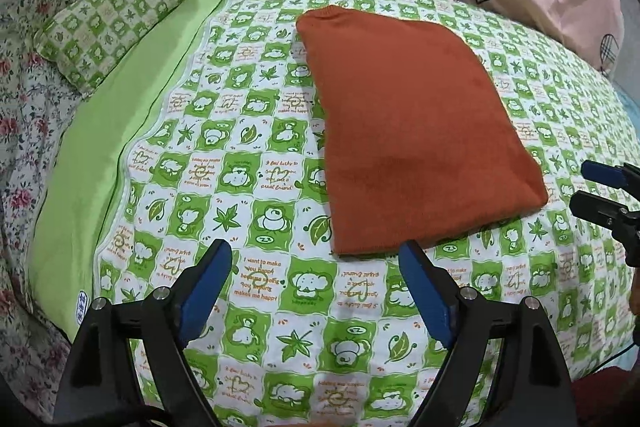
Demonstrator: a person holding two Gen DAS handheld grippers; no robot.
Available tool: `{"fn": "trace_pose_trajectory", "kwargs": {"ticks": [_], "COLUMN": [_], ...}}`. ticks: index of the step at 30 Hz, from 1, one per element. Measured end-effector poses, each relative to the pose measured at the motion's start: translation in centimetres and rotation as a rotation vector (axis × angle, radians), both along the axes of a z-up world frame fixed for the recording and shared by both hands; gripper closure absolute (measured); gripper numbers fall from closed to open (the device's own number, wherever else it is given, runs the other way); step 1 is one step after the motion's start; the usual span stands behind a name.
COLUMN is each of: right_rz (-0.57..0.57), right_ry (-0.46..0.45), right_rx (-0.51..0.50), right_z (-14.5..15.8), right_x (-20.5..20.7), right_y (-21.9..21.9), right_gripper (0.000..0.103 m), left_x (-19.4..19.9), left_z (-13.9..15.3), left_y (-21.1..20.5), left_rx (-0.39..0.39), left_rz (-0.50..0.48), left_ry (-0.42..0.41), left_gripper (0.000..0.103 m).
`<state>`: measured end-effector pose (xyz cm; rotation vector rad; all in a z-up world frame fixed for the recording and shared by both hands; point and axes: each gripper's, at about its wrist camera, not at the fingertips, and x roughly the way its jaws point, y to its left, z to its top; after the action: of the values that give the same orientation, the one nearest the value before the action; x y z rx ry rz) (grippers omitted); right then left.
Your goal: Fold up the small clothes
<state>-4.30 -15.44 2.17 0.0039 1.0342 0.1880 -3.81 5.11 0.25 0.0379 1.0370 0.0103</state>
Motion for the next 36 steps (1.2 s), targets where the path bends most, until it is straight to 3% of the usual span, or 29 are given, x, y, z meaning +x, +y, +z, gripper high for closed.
{"fn": "trace_pose_trajectory", "kwargs": {"ticks": [11,19,36], "right_rz": [-0.03,-0.037,-0.088], "right_ry": [-0.007,0.044,0.057], "right_rx": [-0.038,-0.063,-0.009], "right_z": [-0.2,-1.2,-1.7], "right_x": [0.9,2.2,6.1], "right_y": [-1.0,-0.2,0.4], "right_gripper": [0.02,0.02,0.02], "left_x": [1.8,3.4,6.3], "left_z": [0.0,-0.7,-1.4], "left_y": [-1.7,-2.3,-1.4], "left_rx": [0.041,0.054,0.027], "left_rz": [0.012,0.006,0.009], "left_ry": [0.017,0.033,0.047], "left_gripper": [0.015,0.015,0.014]}}
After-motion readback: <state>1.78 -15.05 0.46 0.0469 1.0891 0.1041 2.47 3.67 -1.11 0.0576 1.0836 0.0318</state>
